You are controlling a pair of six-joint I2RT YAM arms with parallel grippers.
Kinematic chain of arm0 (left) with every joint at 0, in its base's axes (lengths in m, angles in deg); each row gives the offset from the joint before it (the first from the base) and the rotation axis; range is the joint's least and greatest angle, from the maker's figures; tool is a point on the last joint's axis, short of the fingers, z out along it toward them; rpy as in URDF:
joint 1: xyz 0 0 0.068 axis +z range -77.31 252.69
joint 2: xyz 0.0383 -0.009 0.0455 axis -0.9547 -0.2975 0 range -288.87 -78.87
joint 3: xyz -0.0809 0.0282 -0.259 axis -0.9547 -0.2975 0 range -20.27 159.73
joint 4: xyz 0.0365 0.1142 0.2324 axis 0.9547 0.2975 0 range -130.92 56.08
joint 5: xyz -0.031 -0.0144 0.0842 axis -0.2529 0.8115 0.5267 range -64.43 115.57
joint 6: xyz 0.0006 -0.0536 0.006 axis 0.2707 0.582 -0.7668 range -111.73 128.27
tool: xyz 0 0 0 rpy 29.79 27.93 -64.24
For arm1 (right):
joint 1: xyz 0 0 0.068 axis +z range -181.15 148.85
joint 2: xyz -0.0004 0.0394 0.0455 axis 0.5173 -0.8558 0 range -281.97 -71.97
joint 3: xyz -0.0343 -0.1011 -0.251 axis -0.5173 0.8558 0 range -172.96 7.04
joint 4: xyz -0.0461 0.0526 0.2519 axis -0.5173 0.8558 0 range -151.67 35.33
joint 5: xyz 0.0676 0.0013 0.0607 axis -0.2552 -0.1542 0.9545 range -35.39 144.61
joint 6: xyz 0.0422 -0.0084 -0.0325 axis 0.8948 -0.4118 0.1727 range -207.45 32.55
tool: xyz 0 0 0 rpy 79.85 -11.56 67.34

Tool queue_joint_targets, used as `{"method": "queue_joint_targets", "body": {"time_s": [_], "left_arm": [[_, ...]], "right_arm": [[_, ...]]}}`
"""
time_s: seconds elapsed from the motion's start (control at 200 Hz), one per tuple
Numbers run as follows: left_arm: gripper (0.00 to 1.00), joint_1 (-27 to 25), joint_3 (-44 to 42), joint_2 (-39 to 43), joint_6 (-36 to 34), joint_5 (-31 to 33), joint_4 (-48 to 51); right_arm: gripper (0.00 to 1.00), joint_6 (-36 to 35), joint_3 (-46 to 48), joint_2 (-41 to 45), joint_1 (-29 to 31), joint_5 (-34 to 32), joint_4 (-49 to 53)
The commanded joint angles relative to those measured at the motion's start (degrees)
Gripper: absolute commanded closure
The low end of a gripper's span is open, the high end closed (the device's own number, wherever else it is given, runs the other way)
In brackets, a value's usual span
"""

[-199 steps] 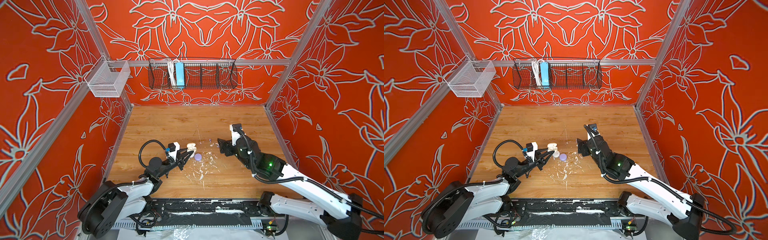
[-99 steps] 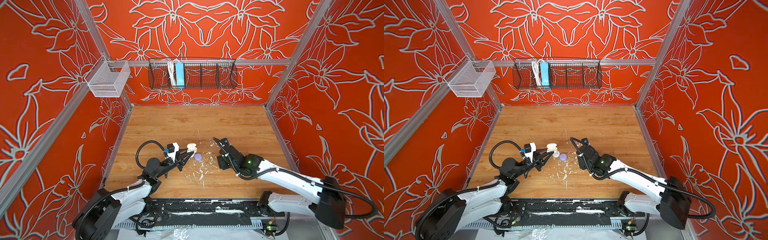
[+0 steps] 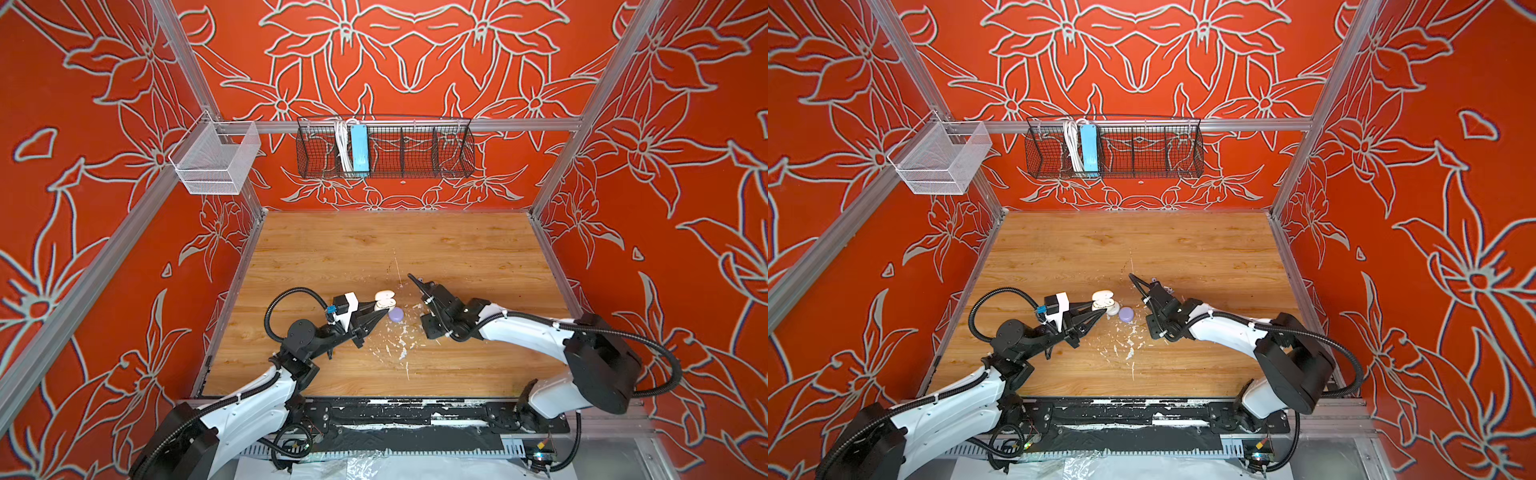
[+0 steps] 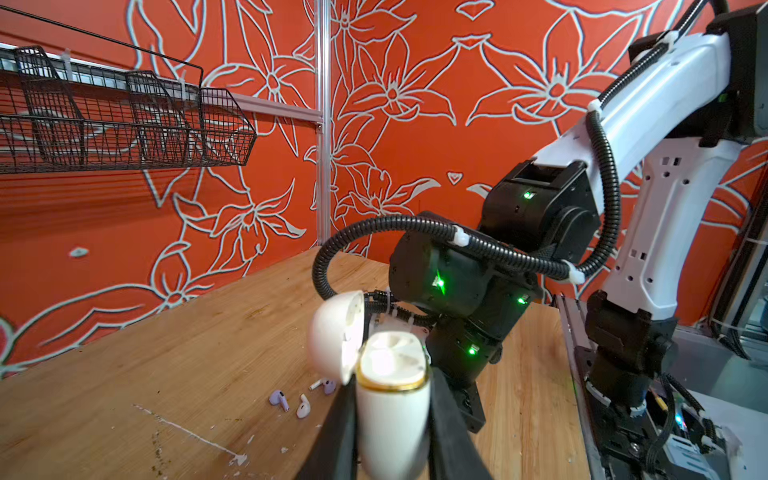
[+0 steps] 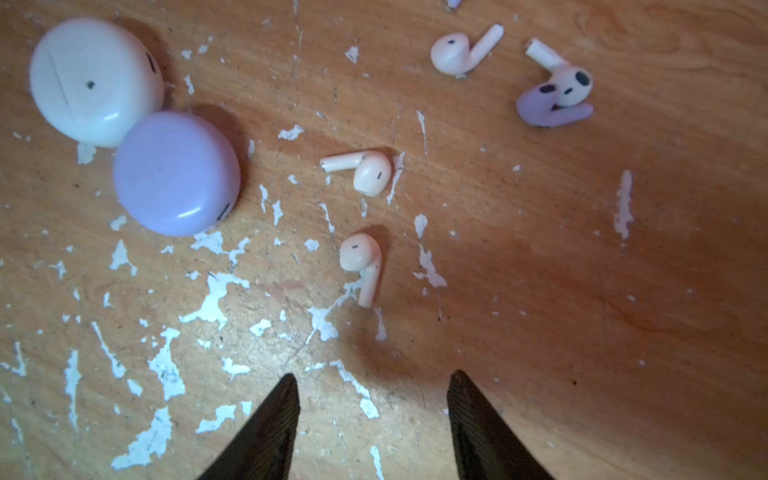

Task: Insert the wireless bluetooth earbuds into the charging case
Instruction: 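Move the right gripper away from the case toward the scattered white earbuds, then lower the right gripper onto a white earbud and close on it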

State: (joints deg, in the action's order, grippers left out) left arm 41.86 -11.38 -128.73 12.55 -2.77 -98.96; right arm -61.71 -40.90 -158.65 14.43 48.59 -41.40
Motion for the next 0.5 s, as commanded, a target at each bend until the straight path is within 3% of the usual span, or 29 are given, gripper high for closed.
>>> {"method": "queue_joint_targets", "body": {"time_s": [0.0,0.495], "left_arm": [[1.00,-0.28,-0.03,0.55,-1.10,-0.01,0.10],[1.00,-0.64,-0.72,5.39,-3.11,2.32,4.05]], "right_arm": [[0.40,-0.35,-3.11,-2.53,-1.17,2.64,-0.96],[0.47,-1.52,-13.22,-15.55,-3.13,5.14,4.12]]}}
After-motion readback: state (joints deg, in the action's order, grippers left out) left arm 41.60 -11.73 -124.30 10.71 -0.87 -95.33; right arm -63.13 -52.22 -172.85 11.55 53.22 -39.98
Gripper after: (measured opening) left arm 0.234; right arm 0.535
